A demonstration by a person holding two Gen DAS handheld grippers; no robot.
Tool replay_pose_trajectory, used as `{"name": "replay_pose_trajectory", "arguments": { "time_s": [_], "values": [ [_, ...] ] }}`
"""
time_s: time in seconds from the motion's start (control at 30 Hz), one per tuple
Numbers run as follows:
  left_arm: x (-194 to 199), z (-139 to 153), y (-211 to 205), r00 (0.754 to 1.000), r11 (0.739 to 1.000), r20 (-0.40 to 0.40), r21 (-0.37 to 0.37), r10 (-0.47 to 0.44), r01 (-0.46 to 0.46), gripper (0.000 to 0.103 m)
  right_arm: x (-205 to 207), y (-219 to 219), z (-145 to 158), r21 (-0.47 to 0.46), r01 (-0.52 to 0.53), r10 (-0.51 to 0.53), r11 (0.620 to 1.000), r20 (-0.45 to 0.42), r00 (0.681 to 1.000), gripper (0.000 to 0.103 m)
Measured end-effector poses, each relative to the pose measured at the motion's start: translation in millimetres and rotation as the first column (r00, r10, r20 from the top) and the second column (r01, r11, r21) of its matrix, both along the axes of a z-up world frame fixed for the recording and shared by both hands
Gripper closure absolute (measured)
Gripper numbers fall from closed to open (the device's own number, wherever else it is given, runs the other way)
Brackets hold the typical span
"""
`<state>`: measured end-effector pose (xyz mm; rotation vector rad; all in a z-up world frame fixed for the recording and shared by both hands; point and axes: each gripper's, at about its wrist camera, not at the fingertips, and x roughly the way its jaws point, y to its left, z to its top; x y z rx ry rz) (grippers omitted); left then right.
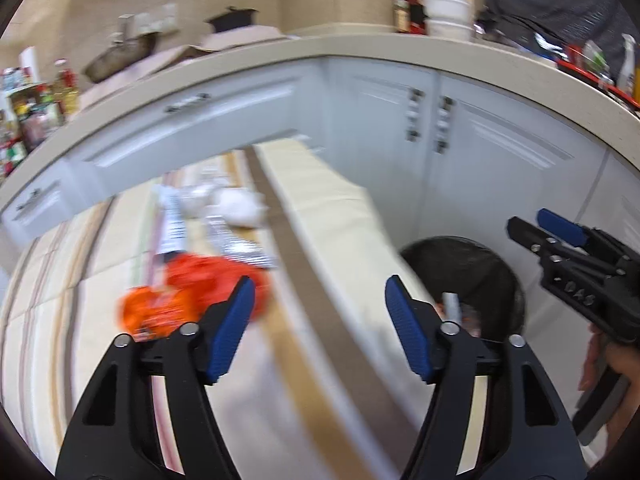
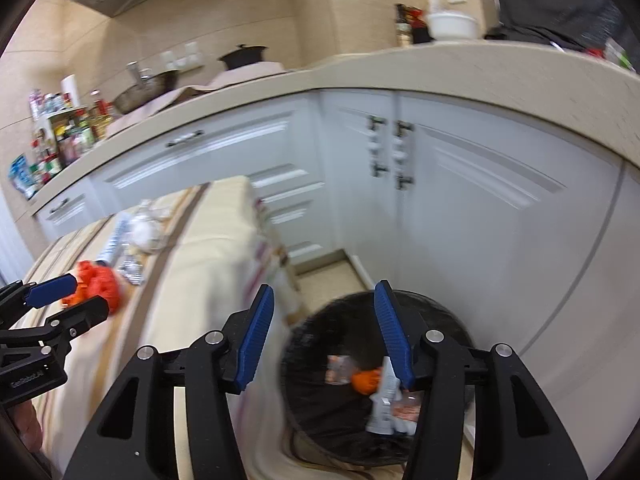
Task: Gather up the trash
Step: 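Carry both held items over the black bin and open both tools, then move both tools back over the table trash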
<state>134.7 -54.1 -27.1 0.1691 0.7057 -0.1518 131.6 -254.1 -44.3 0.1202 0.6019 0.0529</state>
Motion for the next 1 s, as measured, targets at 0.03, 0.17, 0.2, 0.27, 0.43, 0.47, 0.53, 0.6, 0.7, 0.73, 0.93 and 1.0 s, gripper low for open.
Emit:
{"name": "replay_pose_trajectory", "arguments": {
  "time_s": [0.03,0.17,0.2,0.27,0.43,0.47,0.53,0.6,0.7,0.73,0.93,1.0],
  "values": [
    [-3,2,11,0.999,1.0,0.015,0.009,0.028,-0.028,0.034,0,7,2,-0.002,-0.013,0.013,1.0,0.003,1.0,0.049],
    [-11,5,48,0.991,0.991,0.045,0.027,0.128,-0.129,0.026,-1,35,7,-0.009,-0.073,0.073,0.997,0.008,0.997,0.047],
    [-12,5,57,0.988,0.988,0.041,0.027,0.15,-0.151,0.026,-1,41,7,-0.01,-0.087,0.087,0.996,0.008,0.996,0.047],
    [-12,2,70,0.983,0.983,0.032,0.027,0.183,-0.183,0.026,-1,52,7,-0.015,-0.112,0.112,0.994,0.004,0.994,0.047],
    [-13,-6,89,0.974,0.973,0.018,0.039,0.226,-0.227,0.02,0,74,5,-0.023,-0.157,0.157,0.987,-0.005,0.988,0.045],
    [-12,-7,90,0.974,0.973,0.015,0.041,0.227,-0.227,0.018,0,77,5,-0.025,-0.163,0.163,0.986,-0.006,0.987,0.045],
    [-10,-11,91,0.975,0.974,0.017,0.051,0.221,-0.221,0.012,1,81,5,-0.027,-0.173,0.173,0.985,-0.01,0.985,0.044],
    [-5,-15,89,0.977,0.974,0.019,0.078,0.212,-0.212,0.012,3,84,4,-0.026,-0.179,0.179,0.983,-0.016,0.984,0.044],
    [7,-23,88,0.977,0.971,-0.008,0.108,0.215,-0.213,0.012,6,87,3,-0.024,-0.187,0.187,0.982,-0.023,0.982,0.043],
    [11,-24,90,0.975,0.97,-0.016,0.105,0.221,-0.218,0.012,7,88,3,-0.023,-0.191,0.19,0.981,-0.026,0.981,0.043],
    [21,-25,106,0.971,0.972,-0.046,0.03,0.234,-0.233,0.016,11,99,4,-0.024,-0.222,0.222,0.975,-0.03,0.975,0.042],
    [22,-26,108,0.972,0.973,-0.055,0.028,0.229,-0.227,0.033,13,104,4,-0.023,-0.235,0.234,0.972,-0.032,0.972,0.042]
  ]
}}
